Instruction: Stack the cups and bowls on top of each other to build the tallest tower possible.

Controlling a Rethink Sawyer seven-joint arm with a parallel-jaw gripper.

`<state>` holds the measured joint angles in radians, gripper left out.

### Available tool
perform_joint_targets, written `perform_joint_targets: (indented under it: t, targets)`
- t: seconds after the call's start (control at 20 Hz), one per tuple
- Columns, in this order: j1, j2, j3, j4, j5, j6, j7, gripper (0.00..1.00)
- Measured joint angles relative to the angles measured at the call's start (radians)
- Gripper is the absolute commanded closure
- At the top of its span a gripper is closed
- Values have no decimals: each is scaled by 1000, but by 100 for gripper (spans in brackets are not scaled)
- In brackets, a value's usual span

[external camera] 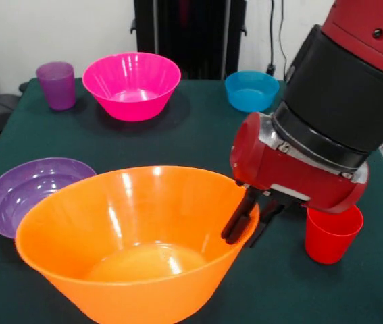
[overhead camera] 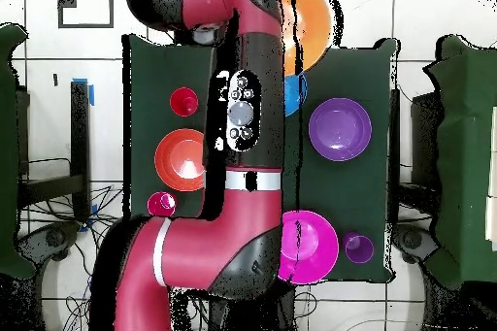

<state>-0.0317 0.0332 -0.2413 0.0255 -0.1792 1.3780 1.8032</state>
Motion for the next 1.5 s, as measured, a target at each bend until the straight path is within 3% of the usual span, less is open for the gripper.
perform_joint_targets:
  t: [0.5,0.95,1.0,1.2,1.5]
  targets:
    - [-43,71,-155,-80,121,80,-117,100]
    - [-80,148,-415,-132,332,144,-132,100]
    - [-85,162,-473,-135,377,144,-132,100]
    - [-82,177,-525,-135,419,143,-132,100]
    - [-54,179,-540,-110,423,143,-132,100]
